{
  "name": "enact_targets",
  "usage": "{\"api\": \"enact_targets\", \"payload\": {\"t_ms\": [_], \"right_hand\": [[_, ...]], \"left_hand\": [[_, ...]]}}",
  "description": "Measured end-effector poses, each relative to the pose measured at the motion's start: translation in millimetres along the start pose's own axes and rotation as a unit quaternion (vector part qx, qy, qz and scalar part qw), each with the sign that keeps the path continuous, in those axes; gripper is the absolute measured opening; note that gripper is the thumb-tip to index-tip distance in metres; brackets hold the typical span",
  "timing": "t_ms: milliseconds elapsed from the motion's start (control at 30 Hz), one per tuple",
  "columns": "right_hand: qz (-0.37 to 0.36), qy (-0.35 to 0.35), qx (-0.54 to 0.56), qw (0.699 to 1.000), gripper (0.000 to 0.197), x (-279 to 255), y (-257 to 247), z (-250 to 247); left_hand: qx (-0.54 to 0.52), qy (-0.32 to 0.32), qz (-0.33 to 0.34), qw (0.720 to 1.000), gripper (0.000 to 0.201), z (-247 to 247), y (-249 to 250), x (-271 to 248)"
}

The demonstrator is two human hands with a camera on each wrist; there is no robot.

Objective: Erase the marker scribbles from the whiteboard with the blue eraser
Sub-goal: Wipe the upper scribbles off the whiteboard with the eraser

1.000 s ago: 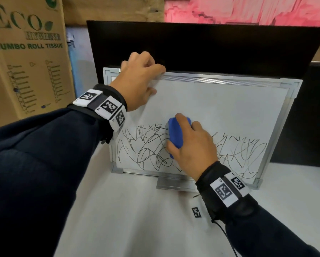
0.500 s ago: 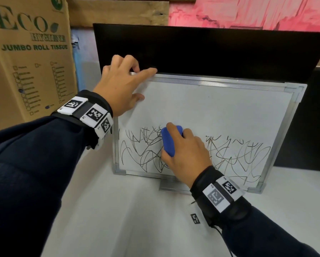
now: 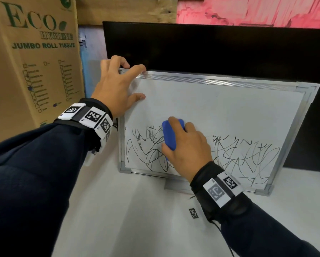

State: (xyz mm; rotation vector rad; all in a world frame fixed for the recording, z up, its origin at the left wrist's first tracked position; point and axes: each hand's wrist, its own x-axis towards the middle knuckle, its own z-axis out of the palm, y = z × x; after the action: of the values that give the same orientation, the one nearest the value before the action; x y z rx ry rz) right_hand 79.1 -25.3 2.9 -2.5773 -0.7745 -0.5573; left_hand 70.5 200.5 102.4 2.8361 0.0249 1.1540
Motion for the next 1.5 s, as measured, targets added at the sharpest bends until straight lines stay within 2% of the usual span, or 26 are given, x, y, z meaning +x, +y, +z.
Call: {"api": "enact_targets", "payload": {"t_ms": [67, 200, 367, 533, 700, 833, 1033, 1200, 1400, 1500], "right_hand": [[0.006, 0.012, 0.005, 1.000, 0.062, 2.2, -2.1, 0.8], [-0.007, -0.028, 0.005, 1.000, 0.058, -9.1, -8.1, 11.7], [0.009, 0.004, 0.034, 0.999, 0.056, 4.4, -16.8, 9.5], [0.009, -0.027, 0.031, 0.999, 0.049, -4.9, -24.2, 18.0], [0.003, 0.010, 0.039, 0.999, 0.050, 7.2, -34.0, 18.0], [0.000, -0.048, 0.034, 0.998, 0.053, -3.7, -37.2, 27.8], [-0.010, 0.002, 0.059, 0.998, 0.051, 14.2, -47.3, 26.2], [-0.012, -0.040, 0.044, 0.998, 0.050, 3.3, -50.5, 35.9], [-0.017, -0.003, 0.049, 0.999, 0.052, 19.9, -64.6, 33.1], [-0.017, -0.030, 0.041, 0.999, 0.050, 13.0, -69.4, 38.6]], "left_hand": [[-0.002, 0.007, 0.003, 1.000, 0.061, 0.8, -0.2, -0.9], [-0.009, 0.010, -0.005, 1.000, 0.058, 0.4, -0.3, -0.7], [-0.017, 0.011, -0.009, 1.000, 0.056, -1.4, -1.0, -1.0], [-0.019, 0.009, -0.010, 1.000, 0.054, -1.2, -2.0, -1.1], [-0.015, 0.013, -0.009, 1.000, 0.055, -2.0, -1.5, -1.1], [-0.018, 0.011, -0.015, 1.000, 0.055, -2.9, -1.1, -0.5], [-0.008, 0.011, -0.017, 1.000, 0.054, -5.3, 2.3, 1.5], [0.000, 0.008, -0.018, 1.000, 0.054, -6.3, 2.5, 3.0], [0.004, 0.003, -0.021, 1.000, 0.056, -6.7, 2.3, 4.4], [0.006, 0.003, -0.022, 1.000, 0.056, -6.7, 2.2, 5.1]]}}
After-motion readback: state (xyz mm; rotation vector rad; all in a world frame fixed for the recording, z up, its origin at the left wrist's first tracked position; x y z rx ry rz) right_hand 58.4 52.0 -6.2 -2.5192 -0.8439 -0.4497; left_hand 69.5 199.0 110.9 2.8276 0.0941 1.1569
